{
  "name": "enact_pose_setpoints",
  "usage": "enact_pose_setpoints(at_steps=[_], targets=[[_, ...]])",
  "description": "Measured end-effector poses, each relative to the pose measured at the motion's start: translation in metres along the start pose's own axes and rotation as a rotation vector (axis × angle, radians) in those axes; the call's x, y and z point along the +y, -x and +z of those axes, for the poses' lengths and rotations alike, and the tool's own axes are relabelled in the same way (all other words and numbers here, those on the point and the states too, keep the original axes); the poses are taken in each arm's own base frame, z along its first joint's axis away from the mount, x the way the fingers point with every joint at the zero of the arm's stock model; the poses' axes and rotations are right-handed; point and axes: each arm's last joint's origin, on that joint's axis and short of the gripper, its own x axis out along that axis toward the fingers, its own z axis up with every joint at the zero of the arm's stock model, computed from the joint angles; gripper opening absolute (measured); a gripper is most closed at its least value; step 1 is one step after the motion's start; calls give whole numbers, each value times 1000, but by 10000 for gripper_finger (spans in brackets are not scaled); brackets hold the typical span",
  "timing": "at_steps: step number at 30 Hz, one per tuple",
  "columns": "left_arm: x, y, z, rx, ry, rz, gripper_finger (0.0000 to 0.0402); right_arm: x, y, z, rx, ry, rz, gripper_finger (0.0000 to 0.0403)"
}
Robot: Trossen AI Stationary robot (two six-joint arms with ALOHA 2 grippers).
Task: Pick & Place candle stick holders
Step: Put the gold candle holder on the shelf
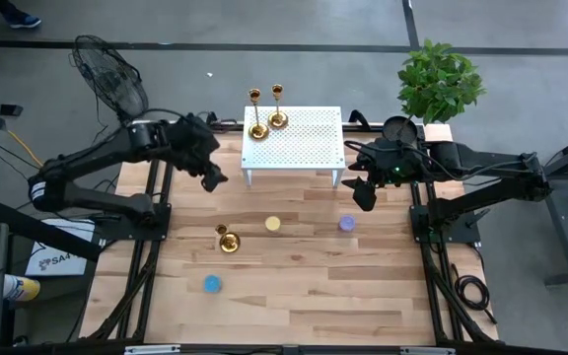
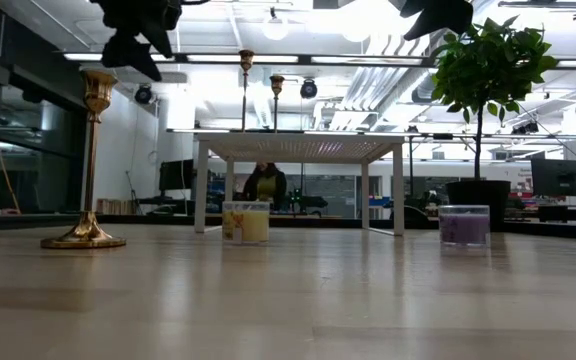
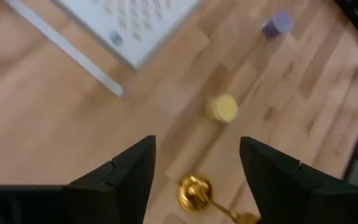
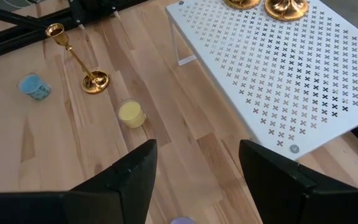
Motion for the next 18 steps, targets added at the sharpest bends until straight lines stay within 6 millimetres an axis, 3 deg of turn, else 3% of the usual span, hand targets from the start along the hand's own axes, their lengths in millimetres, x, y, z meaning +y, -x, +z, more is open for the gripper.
enact_pose_setpoints(at_steps=[10, 18], targets=[[-31, -6, -30, 158, 52, 13, 208, 0, 0, 0, 0, -1, 0, 222], [-53, -9, -48, 208, -7, -7, 208, 1, 0, 0, 7, -4, 18, 222]])
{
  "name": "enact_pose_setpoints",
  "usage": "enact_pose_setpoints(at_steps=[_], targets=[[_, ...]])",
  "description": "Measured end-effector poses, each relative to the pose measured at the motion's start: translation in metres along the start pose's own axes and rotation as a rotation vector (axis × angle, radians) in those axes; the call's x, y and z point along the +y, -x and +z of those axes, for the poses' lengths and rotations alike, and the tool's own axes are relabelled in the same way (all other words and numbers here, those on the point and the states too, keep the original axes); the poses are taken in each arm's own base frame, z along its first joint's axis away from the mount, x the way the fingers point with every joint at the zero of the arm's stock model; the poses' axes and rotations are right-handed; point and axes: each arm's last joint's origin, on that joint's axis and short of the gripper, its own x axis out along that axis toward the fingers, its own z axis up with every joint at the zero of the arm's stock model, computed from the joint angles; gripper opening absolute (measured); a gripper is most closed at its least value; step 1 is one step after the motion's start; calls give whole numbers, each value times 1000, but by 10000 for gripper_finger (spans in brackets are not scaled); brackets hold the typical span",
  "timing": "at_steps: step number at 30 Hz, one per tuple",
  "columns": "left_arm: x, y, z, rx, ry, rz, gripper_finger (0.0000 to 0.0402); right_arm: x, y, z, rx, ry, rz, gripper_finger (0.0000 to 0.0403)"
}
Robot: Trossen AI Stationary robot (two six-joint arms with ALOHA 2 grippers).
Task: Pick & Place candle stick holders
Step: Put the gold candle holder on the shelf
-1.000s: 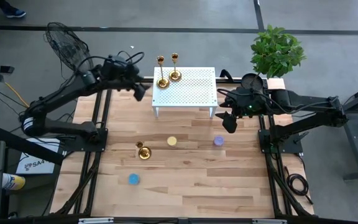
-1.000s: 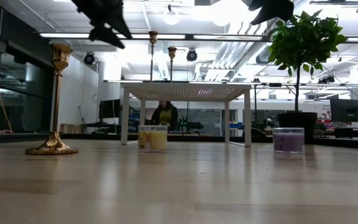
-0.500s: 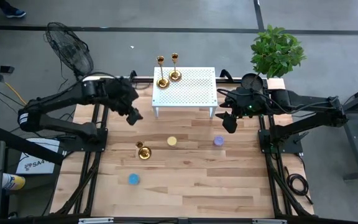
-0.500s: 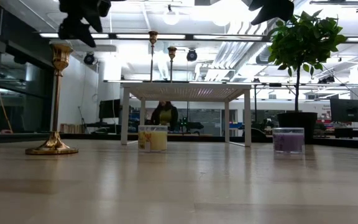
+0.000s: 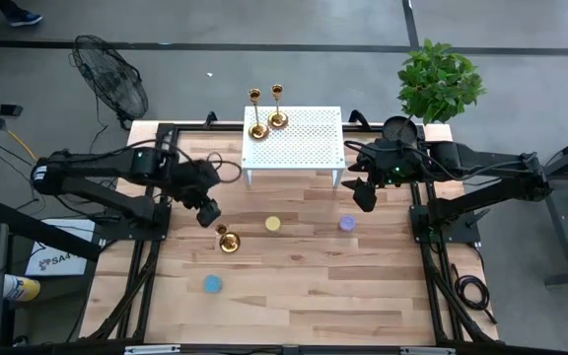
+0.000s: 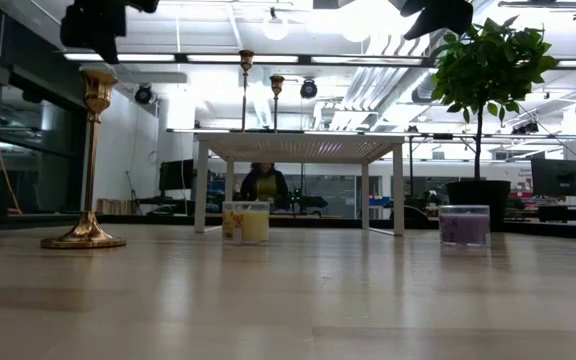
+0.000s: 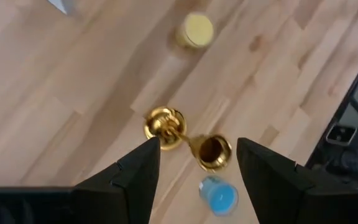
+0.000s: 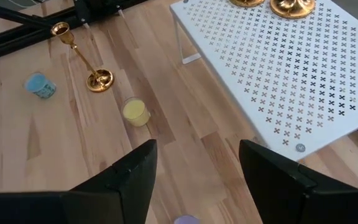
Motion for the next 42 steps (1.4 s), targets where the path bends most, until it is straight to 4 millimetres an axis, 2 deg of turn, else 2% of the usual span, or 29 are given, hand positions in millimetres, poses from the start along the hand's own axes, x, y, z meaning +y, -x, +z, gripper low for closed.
enact_pose_setpoints(at_steps=[7, 12, 18, 26, 36, 42], targets=[[-20, -1, -23, 7, -119, 5, 208, 0, 0, 0, 1, 0, 2, 222], [-33, -8, -51, 25, -245, 18, 208, 0, 0, 0, 2, -4, 2, 222], [-31, -27, -84, -37, -313, 142, 208, 0, 0, 0, 1, -4, 0, 222], [-18, -60, -114, -213, -310, 236, 208, 0, 0, 0, 0, -4, -1, 222], [-6, -103, -128, -383, -237, 159, 208, 0, 0, 0, 0, -19, -1, 222], [-6, -110, -129, -469, -208, 126, 208, 0, 0, 0, 0, -19, -1, 222]])
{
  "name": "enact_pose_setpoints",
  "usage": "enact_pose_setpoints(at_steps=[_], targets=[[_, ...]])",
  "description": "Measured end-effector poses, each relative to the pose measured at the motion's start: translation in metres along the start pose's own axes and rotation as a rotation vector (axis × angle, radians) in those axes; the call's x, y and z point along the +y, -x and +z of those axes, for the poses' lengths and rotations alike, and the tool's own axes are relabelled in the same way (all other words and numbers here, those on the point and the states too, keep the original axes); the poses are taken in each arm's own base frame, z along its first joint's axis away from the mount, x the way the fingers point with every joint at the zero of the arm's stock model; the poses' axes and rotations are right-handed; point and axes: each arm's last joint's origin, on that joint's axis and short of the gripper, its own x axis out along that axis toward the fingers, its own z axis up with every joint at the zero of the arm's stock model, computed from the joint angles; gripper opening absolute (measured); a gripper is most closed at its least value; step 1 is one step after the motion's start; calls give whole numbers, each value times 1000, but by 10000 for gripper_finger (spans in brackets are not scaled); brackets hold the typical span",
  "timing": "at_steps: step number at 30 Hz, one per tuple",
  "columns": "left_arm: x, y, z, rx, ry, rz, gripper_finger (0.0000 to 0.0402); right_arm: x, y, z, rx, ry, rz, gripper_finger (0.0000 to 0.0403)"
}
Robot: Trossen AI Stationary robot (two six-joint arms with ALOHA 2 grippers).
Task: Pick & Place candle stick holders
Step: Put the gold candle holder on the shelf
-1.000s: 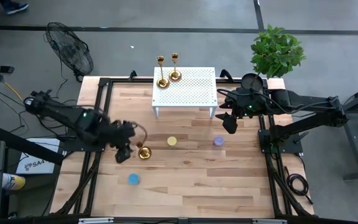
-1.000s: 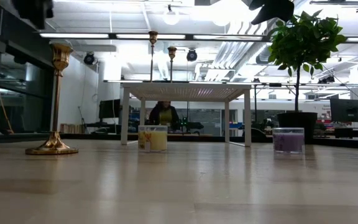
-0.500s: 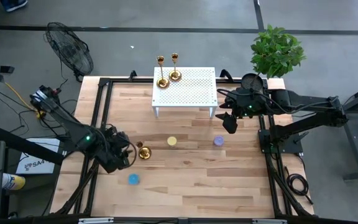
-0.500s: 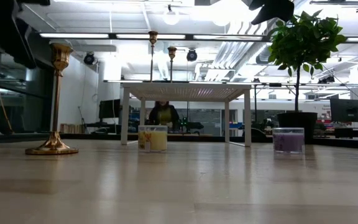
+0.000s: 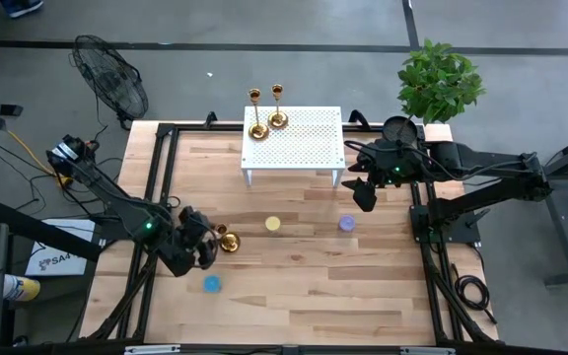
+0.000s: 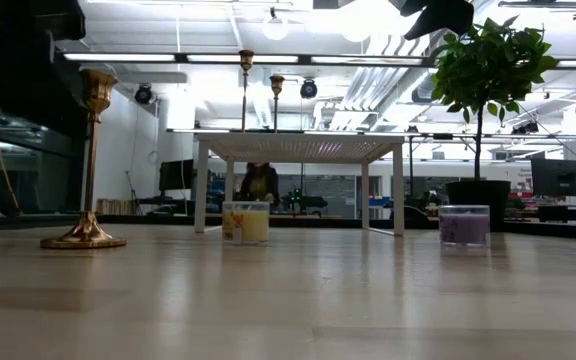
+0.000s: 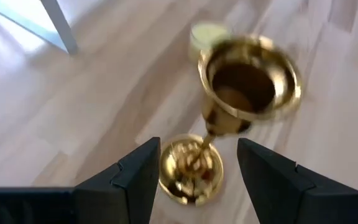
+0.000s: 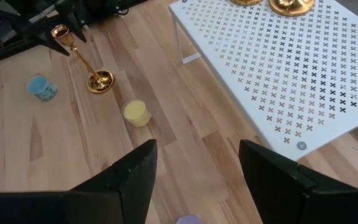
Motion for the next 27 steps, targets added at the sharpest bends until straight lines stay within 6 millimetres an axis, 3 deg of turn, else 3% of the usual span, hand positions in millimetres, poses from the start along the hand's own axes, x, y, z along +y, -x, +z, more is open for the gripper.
enact_pose_setpoints(at_steps=[6, 27], targets=[[-1, 0, 4, -104, -16, 26, 208, 0, 0, 0, 0, 0, 0, 222], [-9, 1, 9, -176, -23, -11, 208, 0, 0, 0, -1, 0, 0, 222]])
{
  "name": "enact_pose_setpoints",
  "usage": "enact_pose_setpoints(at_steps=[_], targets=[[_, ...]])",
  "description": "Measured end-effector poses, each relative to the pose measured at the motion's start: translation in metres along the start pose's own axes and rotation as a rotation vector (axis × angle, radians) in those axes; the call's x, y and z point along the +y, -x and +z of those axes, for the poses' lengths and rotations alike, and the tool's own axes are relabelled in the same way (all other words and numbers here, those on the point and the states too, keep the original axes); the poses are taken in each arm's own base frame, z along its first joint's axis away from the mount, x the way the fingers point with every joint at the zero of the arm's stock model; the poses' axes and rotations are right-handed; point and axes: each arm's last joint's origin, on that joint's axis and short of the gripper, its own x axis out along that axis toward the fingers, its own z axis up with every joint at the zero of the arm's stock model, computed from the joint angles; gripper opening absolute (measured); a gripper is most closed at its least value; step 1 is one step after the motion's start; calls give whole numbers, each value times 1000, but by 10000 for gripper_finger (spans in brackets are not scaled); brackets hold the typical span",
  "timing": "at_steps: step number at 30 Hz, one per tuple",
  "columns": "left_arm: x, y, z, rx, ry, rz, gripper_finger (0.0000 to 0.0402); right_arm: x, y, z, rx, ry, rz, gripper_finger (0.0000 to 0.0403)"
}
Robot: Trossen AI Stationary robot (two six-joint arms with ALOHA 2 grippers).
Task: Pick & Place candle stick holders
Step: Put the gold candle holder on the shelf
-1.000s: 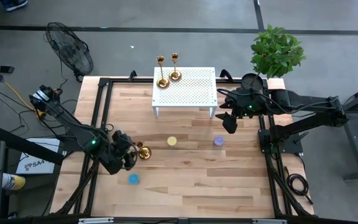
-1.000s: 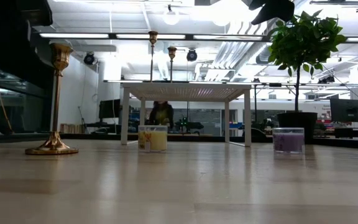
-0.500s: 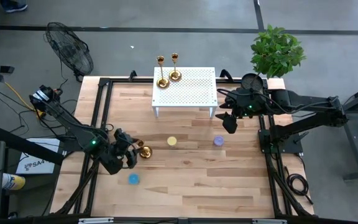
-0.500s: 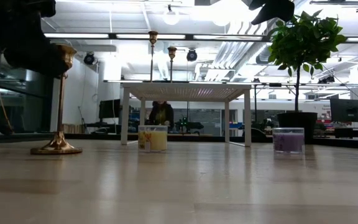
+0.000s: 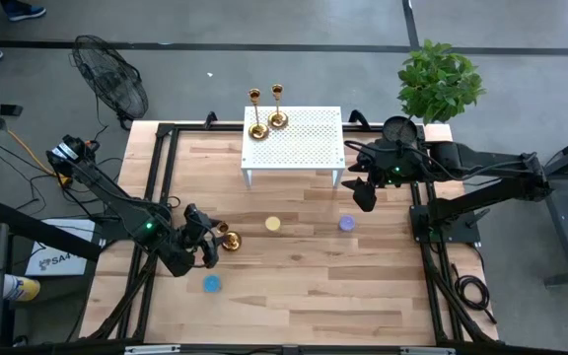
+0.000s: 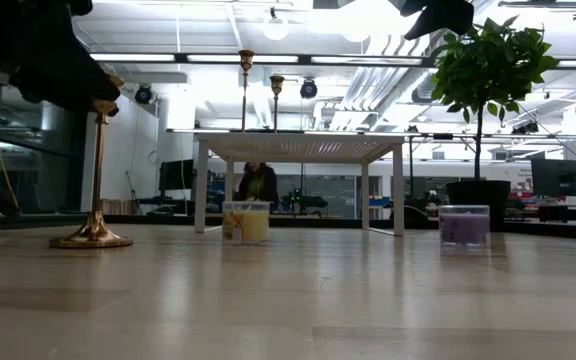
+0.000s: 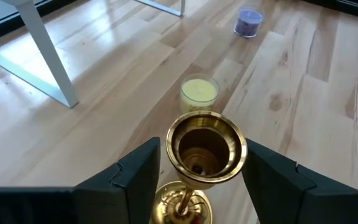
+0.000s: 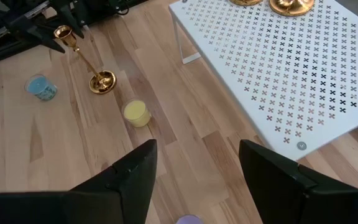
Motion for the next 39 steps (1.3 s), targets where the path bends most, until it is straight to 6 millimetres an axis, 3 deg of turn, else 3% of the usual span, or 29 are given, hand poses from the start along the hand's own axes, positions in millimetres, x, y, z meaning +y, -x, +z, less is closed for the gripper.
enact_pose_setpoints(at_steps=[5, 15, 21, 28, 34, 39], targets=[[0, 0, 0, -15, 1, 9, 195, 0, 0, 0, 0, -2, 0, 222], [0, 0, 1, -14, 4, 6, 104, 0, 0, 0, 0, -7, 0, 222], [-2, 0, 3, -40, 32, -3, 106, 0, 0, 0, 0, -8, 0, 222], [-12, 2, 16, -218, 57, 8, 111, 0, 0, 0, -4, -8, -9, 223], [-22, 9, 49, -309, -7, 37, 107, -1, 0, 0, -10, -8, -25, 222], [-24, 11, 99, -344, -76, 77, 110, -1, 0, 0, -11, -8, -28, 222]])
